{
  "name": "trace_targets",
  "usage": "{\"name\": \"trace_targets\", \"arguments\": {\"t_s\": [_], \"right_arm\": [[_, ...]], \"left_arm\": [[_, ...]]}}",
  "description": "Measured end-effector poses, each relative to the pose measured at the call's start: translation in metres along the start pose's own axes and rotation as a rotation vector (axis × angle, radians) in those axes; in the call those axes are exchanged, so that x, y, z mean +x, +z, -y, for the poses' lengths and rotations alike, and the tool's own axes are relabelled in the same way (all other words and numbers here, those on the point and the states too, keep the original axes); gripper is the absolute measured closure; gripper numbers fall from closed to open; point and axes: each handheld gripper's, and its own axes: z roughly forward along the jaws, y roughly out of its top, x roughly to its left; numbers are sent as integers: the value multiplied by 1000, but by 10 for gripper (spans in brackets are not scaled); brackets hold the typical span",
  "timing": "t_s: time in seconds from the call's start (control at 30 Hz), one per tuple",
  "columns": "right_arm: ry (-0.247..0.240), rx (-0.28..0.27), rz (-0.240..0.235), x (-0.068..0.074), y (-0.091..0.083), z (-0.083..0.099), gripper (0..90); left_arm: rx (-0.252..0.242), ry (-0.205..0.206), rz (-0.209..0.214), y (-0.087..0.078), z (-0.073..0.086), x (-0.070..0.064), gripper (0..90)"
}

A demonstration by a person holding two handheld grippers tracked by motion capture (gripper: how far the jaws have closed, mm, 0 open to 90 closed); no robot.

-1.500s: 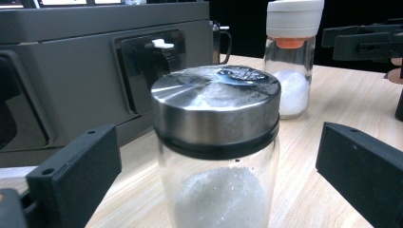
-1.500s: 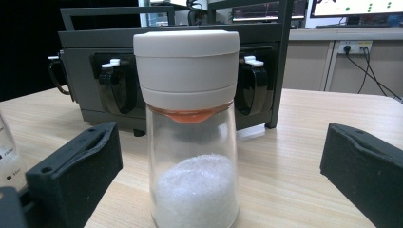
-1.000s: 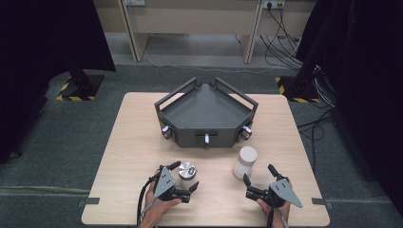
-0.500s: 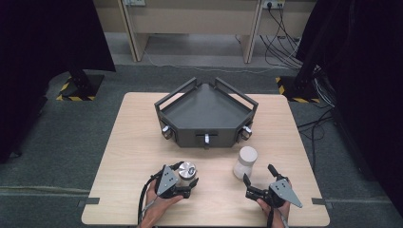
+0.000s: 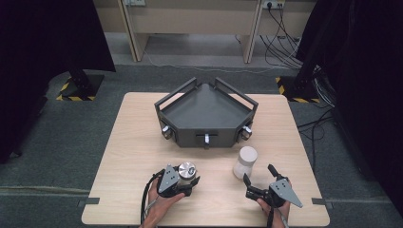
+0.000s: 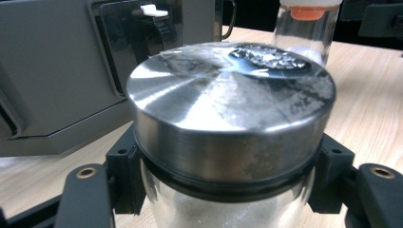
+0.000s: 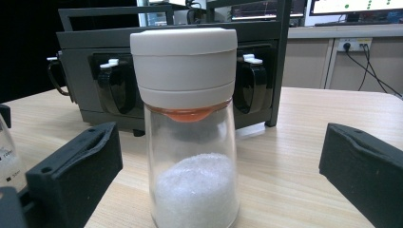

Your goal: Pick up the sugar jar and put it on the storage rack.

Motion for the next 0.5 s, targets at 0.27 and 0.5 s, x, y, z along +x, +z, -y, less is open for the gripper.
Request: {"name": "trace_targets", "arguments": {"t_s": [0.27,0.5], "right_arm": [[1,1,-2,0,0,0,6],[3,-1,0,0,0,0,6]], "left_arm": [[1,4,3,-3,-6,3,309],[-19,-15,-4,-8,-13,7,309]]}}
